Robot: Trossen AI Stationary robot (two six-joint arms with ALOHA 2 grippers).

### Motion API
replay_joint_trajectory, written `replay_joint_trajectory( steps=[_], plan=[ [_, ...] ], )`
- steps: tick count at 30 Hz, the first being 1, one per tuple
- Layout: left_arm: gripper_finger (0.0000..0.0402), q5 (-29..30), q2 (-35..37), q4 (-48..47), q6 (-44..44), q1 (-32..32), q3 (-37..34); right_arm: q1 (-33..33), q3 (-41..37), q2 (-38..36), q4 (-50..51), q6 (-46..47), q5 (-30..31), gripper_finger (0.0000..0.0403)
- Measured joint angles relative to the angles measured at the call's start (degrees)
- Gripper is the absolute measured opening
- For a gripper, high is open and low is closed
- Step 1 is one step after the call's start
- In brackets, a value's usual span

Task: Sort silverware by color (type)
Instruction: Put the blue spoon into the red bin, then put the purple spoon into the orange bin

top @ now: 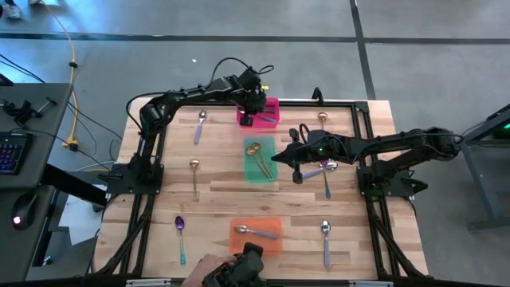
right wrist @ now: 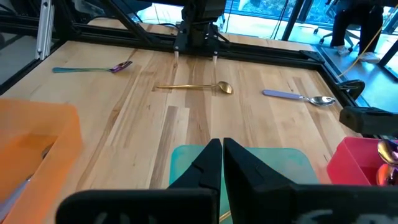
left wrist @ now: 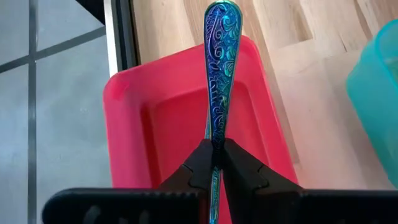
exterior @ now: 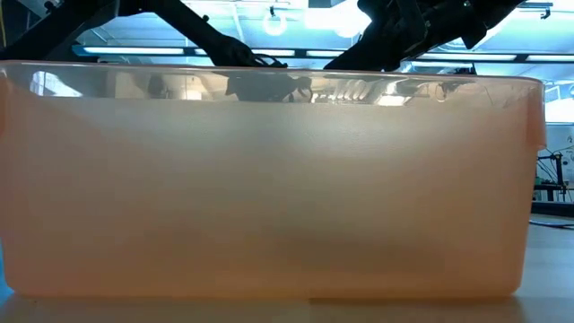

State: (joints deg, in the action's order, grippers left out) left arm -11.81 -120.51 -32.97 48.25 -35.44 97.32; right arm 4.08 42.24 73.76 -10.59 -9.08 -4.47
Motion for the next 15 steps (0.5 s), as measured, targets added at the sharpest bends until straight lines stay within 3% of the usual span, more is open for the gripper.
replay_joint_trajectory(
  steps=[15],
  plan=[
    [0.006,1.5,0.4,-0.2,-2.5,-1.3,0.0,0.0,0.0,0.0,1.9,0.2,2.6,0.0]
  ],
)
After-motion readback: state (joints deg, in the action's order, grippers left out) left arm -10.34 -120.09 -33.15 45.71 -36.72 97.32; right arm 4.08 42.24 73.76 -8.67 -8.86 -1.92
